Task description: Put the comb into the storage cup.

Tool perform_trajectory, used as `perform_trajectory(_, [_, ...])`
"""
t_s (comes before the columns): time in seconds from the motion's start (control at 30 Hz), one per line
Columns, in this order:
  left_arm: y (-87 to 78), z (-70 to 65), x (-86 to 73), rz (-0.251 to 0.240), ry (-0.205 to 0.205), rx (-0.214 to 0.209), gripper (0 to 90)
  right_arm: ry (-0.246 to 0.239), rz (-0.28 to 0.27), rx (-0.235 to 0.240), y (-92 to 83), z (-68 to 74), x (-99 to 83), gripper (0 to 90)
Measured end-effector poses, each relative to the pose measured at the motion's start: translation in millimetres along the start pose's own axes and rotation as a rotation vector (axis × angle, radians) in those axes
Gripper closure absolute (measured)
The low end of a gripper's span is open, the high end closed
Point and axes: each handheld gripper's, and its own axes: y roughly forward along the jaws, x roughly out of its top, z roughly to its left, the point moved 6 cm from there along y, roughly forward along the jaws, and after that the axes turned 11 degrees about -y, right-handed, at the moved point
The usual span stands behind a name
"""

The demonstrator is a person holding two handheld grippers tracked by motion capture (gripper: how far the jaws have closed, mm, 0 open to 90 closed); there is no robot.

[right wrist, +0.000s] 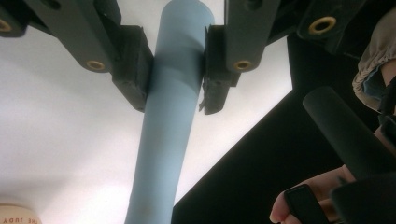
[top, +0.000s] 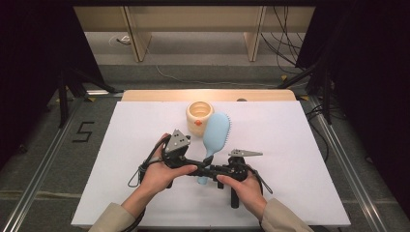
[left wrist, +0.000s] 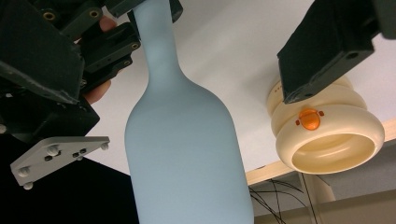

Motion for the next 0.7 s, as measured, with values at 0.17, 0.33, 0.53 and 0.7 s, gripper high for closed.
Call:
perform_trajectory(0.17, [2.2,-0.6,6.6,-0.003,-0.011,-0.01,0.0,-0.002,-0.002,-0.002,-0.3,-0.3,0.5,67.0])
perform_trajectory(0.33, [6.3,-3.3,13.3,0.006,-0.008,-0.005,0.0,-0.003,-0.003,-0.001,-0.6,-0.4,0.7,67.0])
perform_trajectory(0.53, [10.0,-6.5,21.0,0.01,-0.005,-0.009,0.0,-0.002,-0.005,-0.003,-0.8,-0.7,1.1,67.0])
perform_trajectory(0.7, [13.9,-8.2,28.1,0.015,-0.015,-0.012,0.0,-0.003,-0.007,-0.004,-1.4,-0.5,1.8,67.0])
